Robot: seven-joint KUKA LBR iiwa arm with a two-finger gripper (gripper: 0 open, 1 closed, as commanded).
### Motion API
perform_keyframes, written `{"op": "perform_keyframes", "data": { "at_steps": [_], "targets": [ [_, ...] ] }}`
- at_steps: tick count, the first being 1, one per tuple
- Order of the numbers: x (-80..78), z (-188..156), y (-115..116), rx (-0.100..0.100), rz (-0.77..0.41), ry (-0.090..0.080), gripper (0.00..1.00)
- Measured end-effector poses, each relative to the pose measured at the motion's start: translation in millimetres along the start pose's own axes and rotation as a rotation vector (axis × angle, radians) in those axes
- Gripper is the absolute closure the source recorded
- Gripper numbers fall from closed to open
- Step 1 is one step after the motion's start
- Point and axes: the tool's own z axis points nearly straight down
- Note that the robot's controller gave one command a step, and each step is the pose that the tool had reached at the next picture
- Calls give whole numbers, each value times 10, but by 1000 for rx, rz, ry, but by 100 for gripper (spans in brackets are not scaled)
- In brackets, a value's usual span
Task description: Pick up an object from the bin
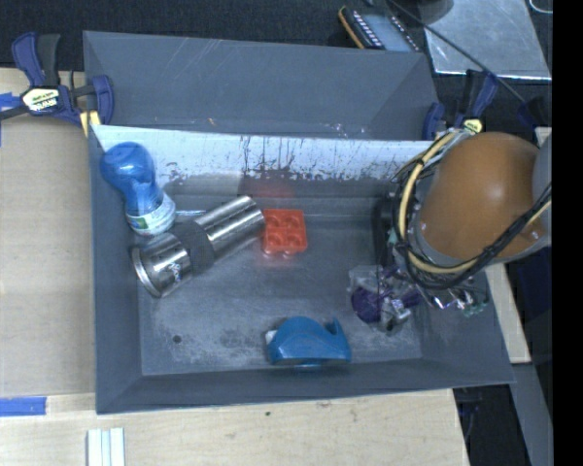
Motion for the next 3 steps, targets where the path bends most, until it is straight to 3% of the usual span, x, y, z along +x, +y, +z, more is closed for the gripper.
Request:
{"op": "perform_keyframes", "data": {
  "at_steps": [1, 2, 3],
  "targets": [
    [-273, 606, 1, 8, 11, -15, 100],
    [-152, -93, -17, 1, 25, -3, 100],
    [-494, 413, 51, 9, 46, -20, 100]
  ]
}}
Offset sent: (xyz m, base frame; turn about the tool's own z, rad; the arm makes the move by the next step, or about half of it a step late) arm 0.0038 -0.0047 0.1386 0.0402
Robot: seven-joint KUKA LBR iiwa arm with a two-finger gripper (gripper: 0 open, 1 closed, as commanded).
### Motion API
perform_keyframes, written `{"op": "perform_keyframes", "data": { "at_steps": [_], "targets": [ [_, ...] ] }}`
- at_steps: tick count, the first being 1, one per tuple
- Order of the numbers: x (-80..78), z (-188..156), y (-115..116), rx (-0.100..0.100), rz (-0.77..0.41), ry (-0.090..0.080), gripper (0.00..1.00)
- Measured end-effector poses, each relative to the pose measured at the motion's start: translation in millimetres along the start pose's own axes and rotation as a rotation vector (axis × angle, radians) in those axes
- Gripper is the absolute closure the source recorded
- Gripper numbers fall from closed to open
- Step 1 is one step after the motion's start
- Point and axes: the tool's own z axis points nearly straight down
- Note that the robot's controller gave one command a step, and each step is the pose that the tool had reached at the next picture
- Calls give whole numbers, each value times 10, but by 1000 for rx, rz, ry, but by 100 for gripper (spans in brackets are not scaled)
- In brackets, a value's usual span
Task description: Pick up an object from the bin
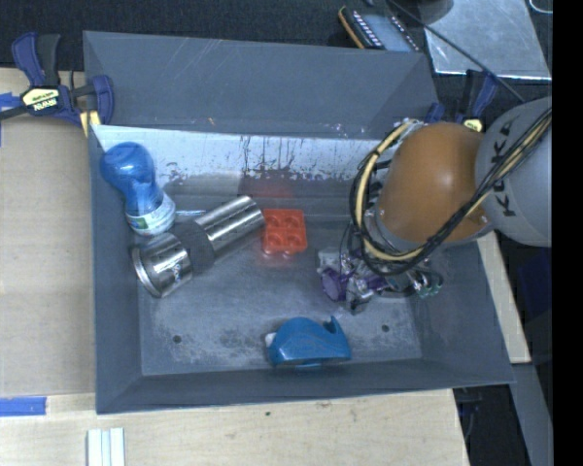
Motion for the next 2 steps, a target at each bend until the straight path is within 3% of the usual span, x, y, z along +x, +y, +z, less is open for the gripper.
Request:
{"op": "perform_keyframes", "data": {
  "at_steps": [1, 2],
  "targets": [
    [2, -493, 1, -7, -29, 13, 100],
    [-31, -1058, -33, -1, -26, 2, 100]
  ]
}}
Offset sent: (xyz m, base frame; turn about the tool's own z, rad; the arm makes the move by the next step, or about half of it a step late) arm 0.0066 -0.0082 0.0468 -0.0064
